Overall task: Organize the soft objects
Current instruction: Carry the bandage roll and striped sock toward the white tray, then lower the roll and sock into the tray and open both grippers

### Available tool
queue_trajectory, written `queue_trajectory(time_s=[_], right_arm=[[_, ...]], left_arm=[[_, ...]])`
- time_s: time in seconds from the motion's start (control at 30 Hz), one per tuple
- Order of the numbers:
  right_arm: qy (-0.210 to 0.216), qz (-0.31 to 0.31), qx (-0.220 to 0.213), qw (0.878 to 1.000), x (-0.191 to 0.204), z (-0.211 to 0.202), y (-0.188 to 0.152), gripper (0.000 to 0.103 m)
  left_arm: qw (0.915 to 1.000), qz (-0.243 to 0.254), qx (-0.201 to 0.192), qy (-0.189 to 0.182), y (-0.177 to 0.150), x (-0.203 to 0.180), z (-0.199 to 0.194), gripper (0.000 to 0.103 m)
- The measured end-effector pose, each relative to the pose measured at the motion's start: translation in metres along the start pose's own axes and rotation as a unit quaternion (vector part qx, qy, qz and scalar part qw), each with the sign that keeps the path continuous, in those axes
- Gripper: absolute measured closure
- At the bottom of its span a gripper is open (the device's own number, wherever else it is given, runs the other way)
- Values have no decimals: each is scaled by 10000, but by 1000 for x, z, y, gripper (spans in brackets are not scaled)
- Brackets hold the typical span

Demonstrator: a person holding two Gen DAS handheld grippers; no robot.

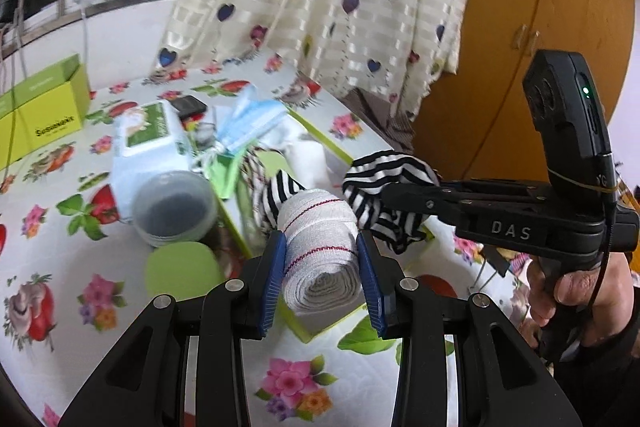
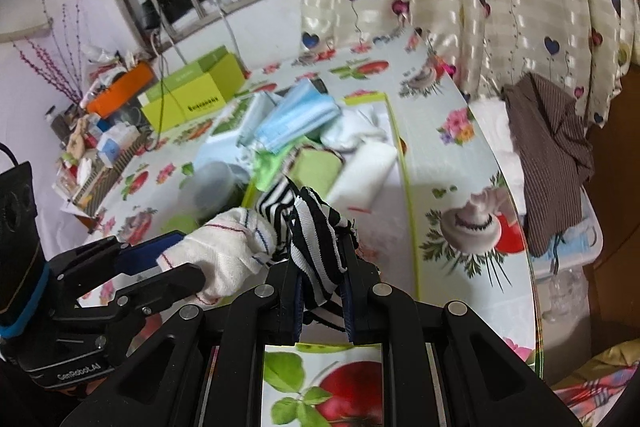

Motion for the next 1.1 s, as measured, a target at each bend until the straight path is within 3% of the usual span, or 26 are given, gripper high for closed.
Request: queue_trajectory(time_s=[0.53,0.63,0.7,0.77,1.1], right_arm=[[-53,54,267,9996,-17,24,-9,87],[-55,10,399,9992,-16,30,-10,77],[-133,-112,432,9989,-11,31,-10,60],[-199,-228,395,9988,-6,28,-10,55],[-279,-434,-36,9987,4,2,-4,54]], left_arm=[[9984,140,544,-98,-12,-7,48,66],[9982,172,567,-113,-13,-8,48,66],[9980,187,591,-106,-12,-8,47,65],[9979,166,611,-122,-12,-7,46,65],[9996,27,257,-97,-5,-1,23,64]])
Point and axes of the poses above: each gripper's, at about its wrist camera, not at the fingertips, and z roughly the way its jaws point, x to its left, y to its top, the point moved 1 cm from there along z, roughly the way its jaws point, and after that the axes turned 9 degrees about y, right-handed, at the moved point
